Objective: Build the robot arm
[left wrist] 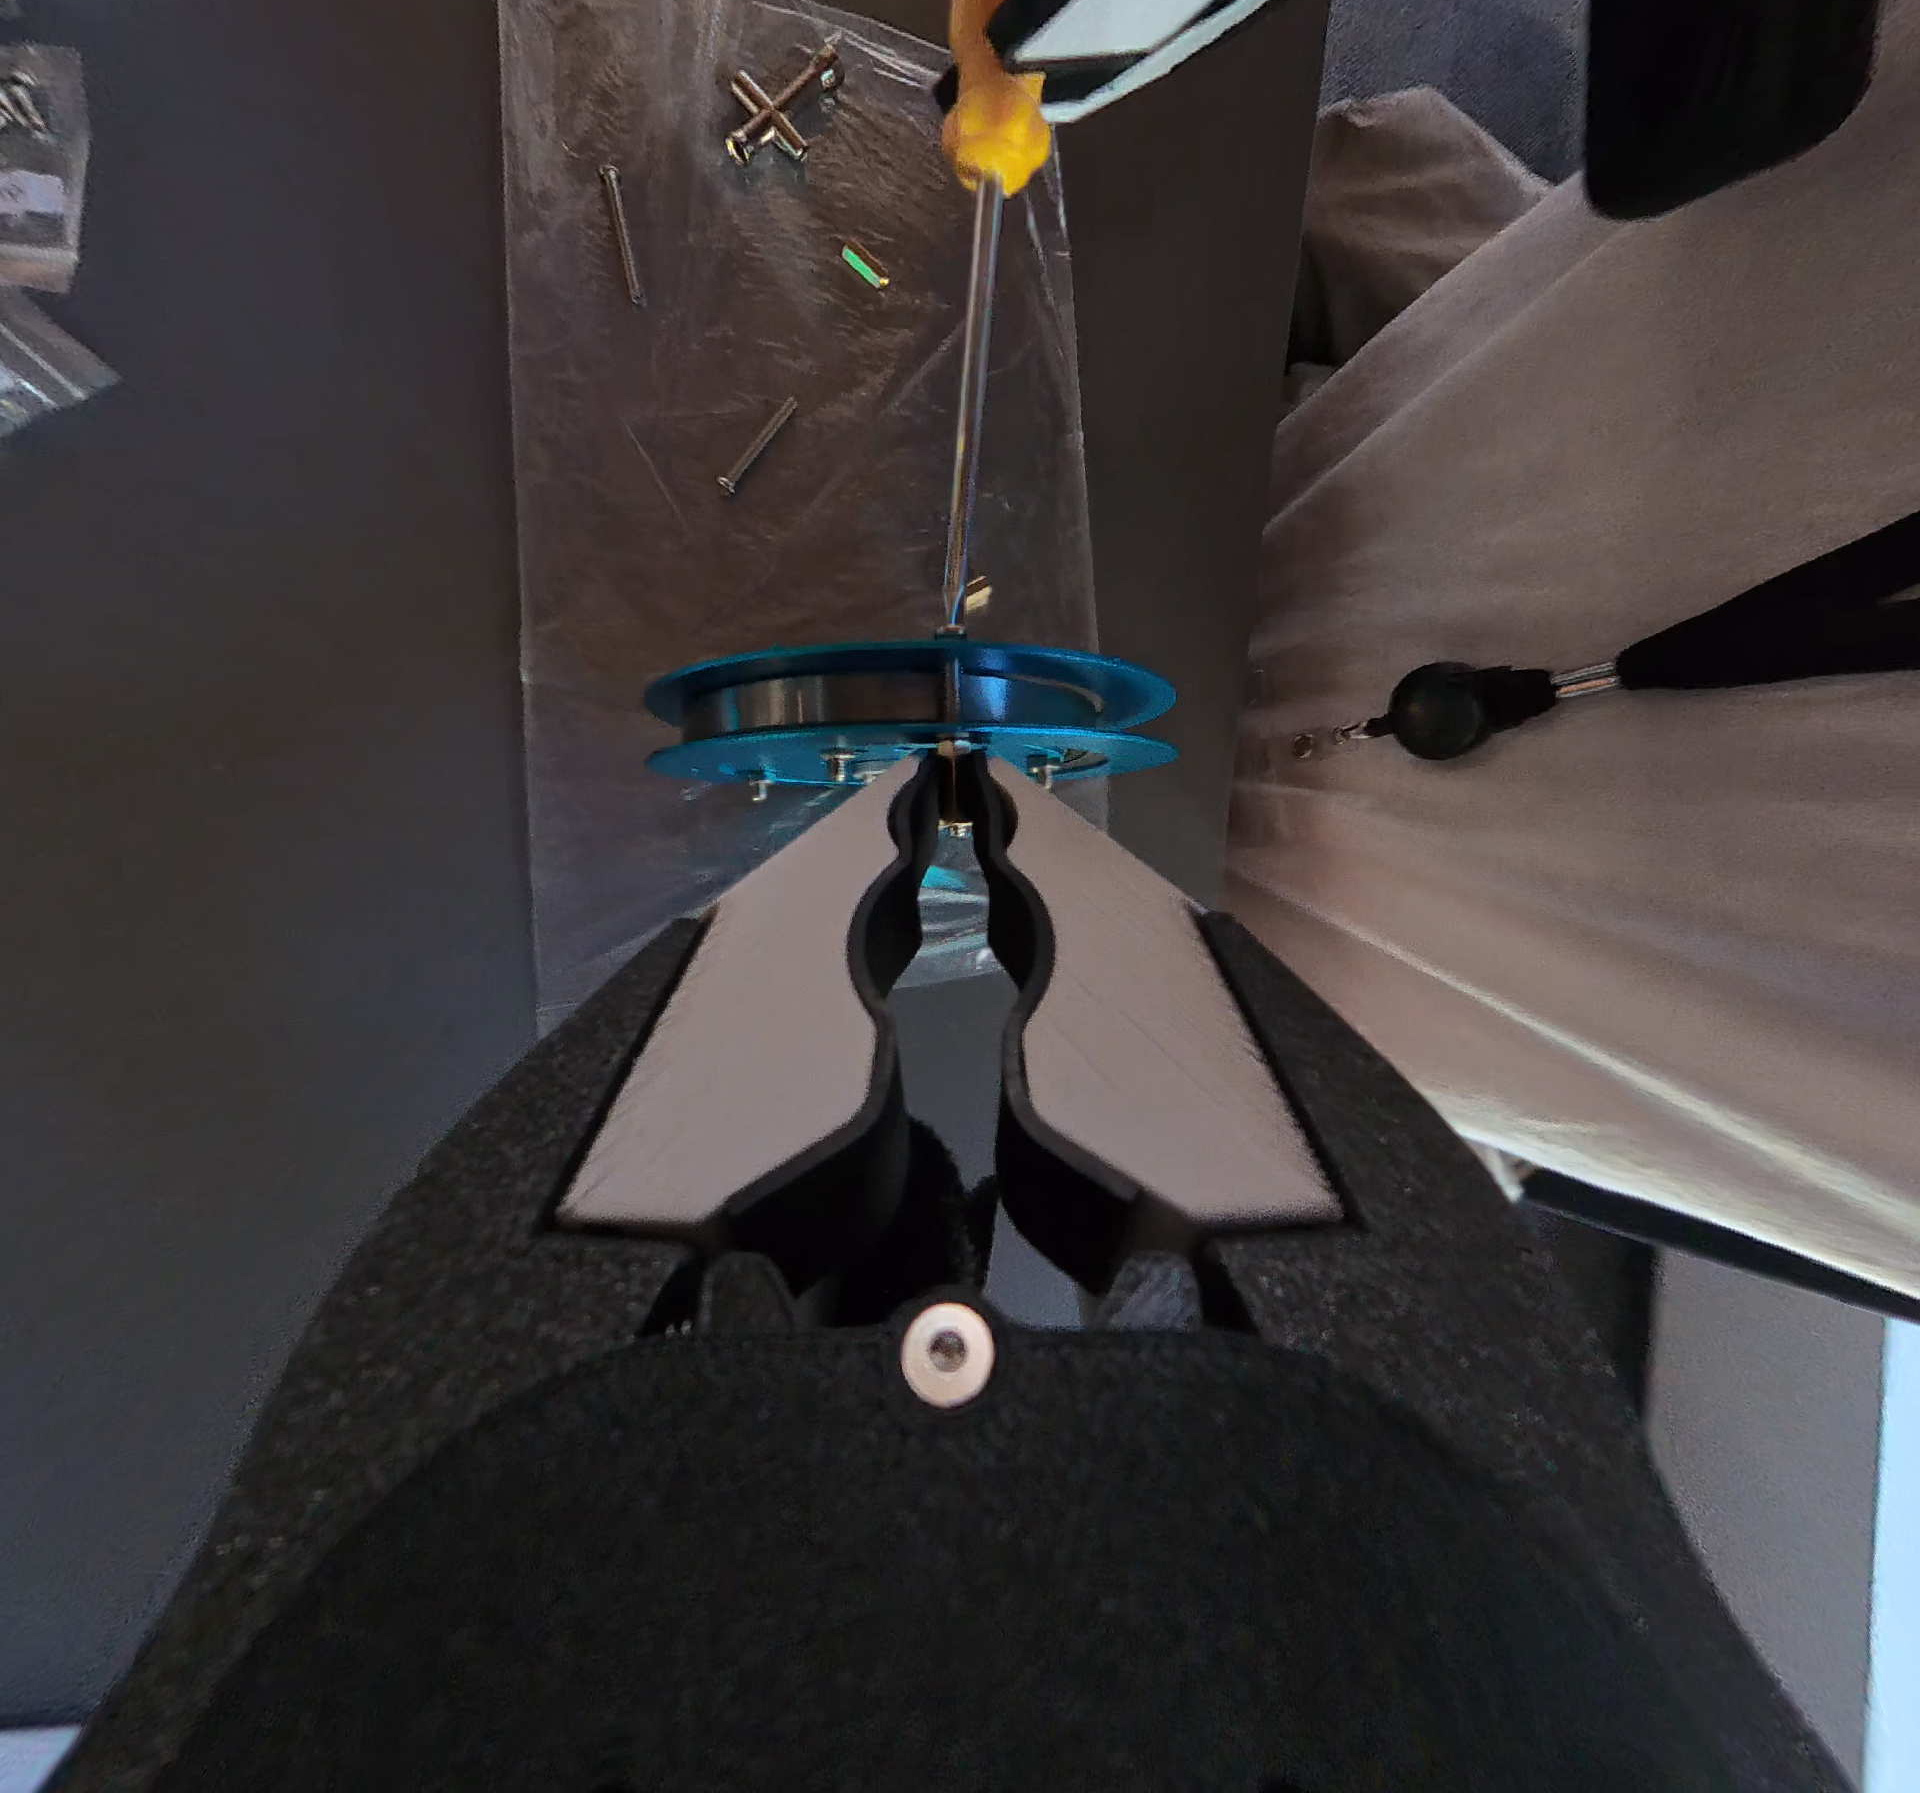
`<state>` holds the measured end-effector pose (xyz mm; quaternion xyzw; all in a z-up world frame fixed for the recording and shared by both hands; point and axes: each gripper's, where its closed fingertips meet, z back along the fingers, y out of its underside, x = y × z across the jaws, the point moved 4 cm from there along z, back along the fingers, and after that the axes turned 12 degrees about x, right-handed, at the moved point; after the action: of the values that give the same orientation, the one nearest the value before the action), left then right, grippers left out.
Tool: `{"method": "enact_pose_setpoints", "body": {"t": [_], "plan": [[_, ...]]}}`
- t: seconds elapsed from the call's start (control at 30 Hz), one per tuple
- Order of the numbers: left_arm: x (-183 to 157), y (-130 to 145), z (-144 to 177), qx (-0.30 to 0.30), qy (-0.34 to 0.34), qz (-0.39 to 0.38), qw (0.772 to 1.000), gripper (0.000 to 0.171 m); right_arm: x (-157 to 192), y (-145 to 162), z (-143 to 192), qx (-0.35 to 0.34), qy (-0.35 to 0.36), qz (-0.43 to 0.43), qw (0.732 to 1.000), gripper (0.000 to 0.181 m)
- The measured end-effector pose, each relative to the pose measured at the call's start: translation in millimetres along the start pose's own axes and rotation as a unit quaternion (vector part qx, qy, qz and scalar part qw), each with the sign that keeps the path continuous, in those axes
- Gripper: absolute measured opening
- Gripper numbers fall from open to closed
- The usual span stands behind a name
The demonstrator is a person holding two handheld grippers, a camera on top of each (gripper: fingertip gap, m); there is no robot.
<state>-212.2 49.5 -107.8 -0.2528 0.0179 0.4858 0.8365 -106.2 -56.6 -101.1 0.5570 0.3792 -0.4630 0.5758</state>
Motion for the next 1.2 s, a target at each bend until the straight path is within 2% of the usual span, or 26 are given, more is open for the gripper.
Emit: {"method": "enact_pose_setpoints", "body": {"t": [0.23, 0.37, 0.43, 0.53, 0.6, 0.7, 0.9, 1.0, 1.17, 1.2], "plan": [[7.6, 2.5, 0.8, -0.014, 0.095, 0.051, 0.994, 0.004, 6.7, -1.7, -4.2, 0.001, 0.038, 0.015, 0.999, 0.016], [12.0, 1.4, 1.3, -0.005, 0.111, 0.050, 0.993, 0.004, 8.9, 1.9, -10.9, 0.005, 0.042, 0.020, 0.999, 0.016], [16.2, -0.2, 2.3, 0.002, 0.081, 0.040, 0.996, 0.004, 8.2, 3.3, -12.7, 0.005, 0.017, -0.002, 1.000, 0.016], [15.3, -2.8, 2.7, 0.015, 0.021, 0.014, 1.000, 0.004, 3.4, 3.3, -9.1, -0.004, -0.059, -0.071, 0.996, 0.015], [13.4, -4.4, 1.4, 0.016, -0.016, -0.004, 1.000, 0.004, 0.6, 5.8, -8.0, -0.012, -0.124, -0.125, 0.984, 0.015], [11.1, -7.4, 0.1, 0.029, -0.094, -0.047, 0.994, 0.004, -0.8, 10.2, -8.9, -0.026, -0.227, -0.202, 0.953, 0.016], [2.0, -7.6, -2.3, 0.049, -0.212, -0.123, 0.968, 0.004, -3.6, 15.7, -11.3, -0.071, -0.397, -0.345, 0.848, 0.015], [-0.3, -6.1, -3.4, 0.044, -0.277, -0.166, 0.945, 0.003, -2.4, 17.2, -14.1, -0.087, -0.480, -0.417, 0.766, 0.015], [-2.8, -1.8, -6.3, 0.030, -0.374, -0.219, 0.901, 0.003, -0.4, 18.1, -17.7, -0.119, -0.631, -0.563, 0.520, 0.014], [-2.6, -1.1, -7.2, 0.031, -0.395, -0.230, 0.889, 0.003, -0.5, 18.5, -19.2, -0.121, -0.654, -0.586, 0.462, 0.014]]}}
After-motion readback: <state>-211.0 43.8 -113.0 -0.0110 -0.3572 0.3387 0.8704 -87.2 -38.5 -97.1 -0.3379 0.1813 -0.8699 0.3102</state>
